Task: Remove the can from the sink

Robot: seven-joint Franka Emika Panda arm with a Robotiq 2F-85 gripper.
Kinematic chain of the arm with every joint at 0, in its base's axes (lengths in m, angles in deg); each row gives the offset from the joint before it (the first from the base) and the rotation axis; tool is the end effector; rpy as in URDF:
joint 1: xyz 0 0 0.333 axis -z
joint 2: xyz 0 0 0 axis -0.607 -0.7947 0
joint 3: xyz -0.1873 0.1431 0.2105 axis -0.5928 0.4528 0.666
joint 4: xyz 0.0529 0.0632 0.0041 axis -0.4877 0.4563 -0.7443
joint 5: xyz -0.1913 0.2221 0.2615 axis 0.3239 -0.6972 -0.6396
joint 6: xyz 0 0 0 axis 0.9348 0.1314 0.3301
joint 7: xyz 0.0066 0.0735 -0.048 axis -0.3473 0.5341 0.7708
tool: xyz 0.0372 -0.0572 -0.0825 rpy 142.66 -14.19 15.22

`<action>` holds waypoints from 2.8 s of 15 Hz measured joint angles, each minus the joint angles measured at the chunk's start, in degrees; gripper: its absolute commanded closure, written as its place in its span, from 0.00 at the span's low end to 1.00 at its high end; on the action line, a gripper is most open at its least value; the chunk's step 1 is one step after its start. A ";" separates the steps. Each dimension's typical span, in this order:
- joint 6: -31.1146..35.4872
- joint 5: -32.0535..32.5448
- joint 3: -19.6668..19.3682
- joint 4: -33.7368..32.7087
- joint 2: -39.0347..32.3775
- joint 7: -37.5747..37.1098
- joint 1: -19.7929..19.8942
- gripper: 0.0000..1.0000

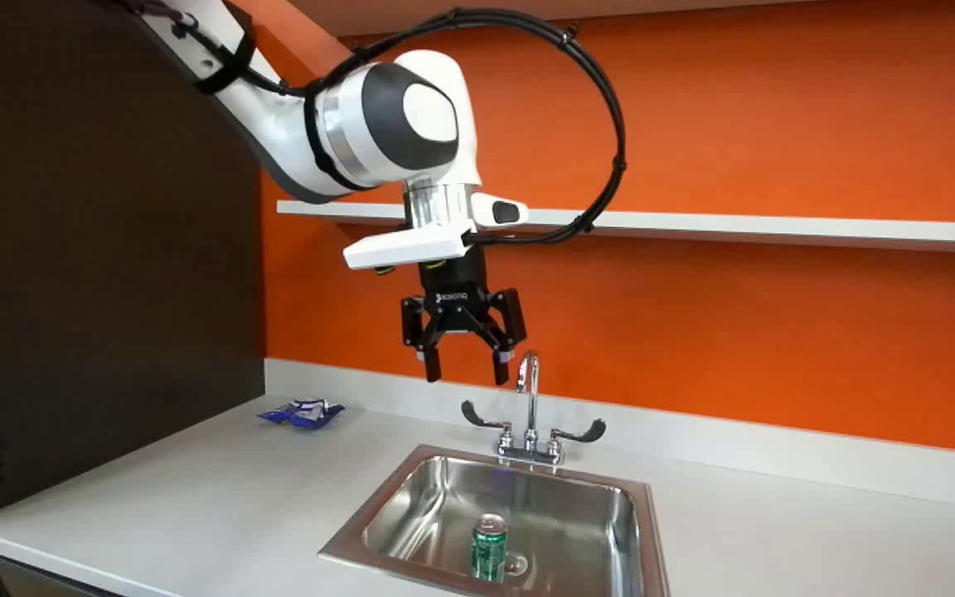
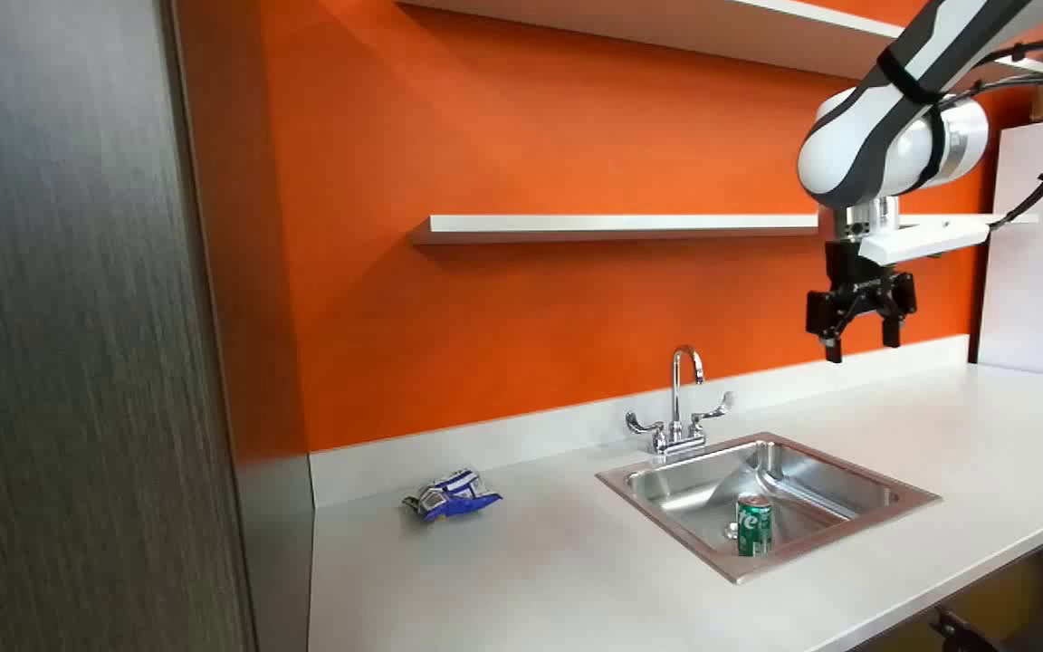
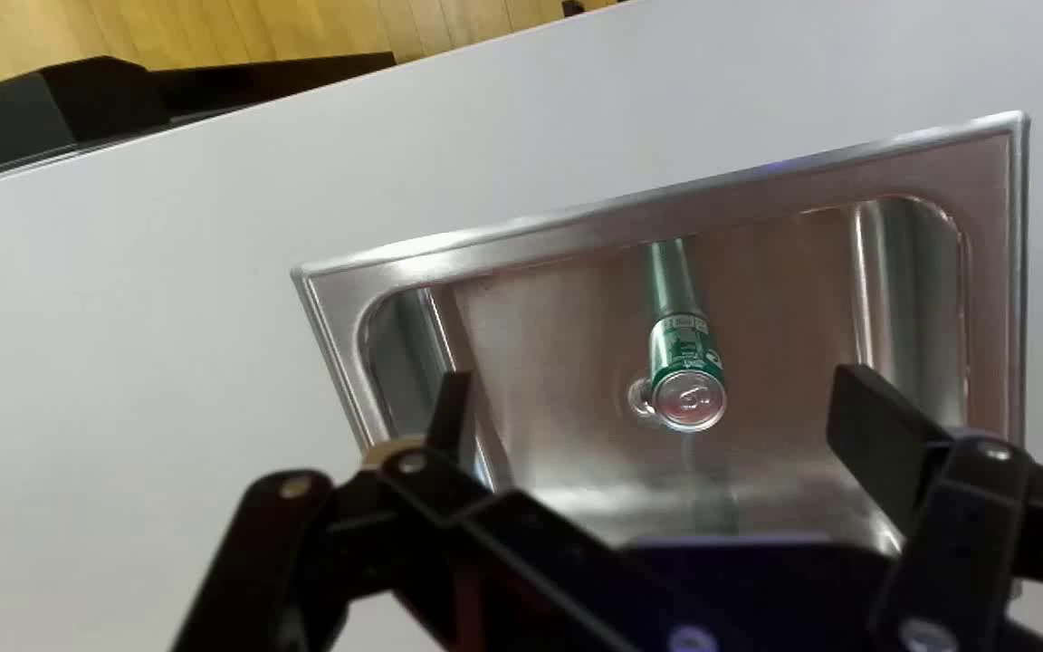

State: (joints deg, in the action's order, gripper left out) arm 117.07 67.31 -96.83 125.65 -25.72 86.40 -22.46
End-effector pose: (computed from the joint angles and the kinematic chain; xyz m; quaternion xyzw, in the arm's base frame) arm 0.3737 -0.1872 0.4082 0.9919 -0.0834 0.0204 0.0932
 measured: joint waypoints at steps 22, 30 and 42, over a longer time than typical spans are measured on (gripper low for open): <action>35.18 -14.70 -0.90 -5.60 -36.53 -0.48 -1.45 0.00; 35.96 -17.05 1.13 -11.41 -45.99 -0.47 -1.45 0.00; 35.87 -17.06 2.00 -20.32 -55.91 -0.55 -2.38 0.00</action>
State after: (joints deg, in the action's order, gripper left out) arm 152.94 50.25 -94.82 105.33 -81.63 85.86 -24.84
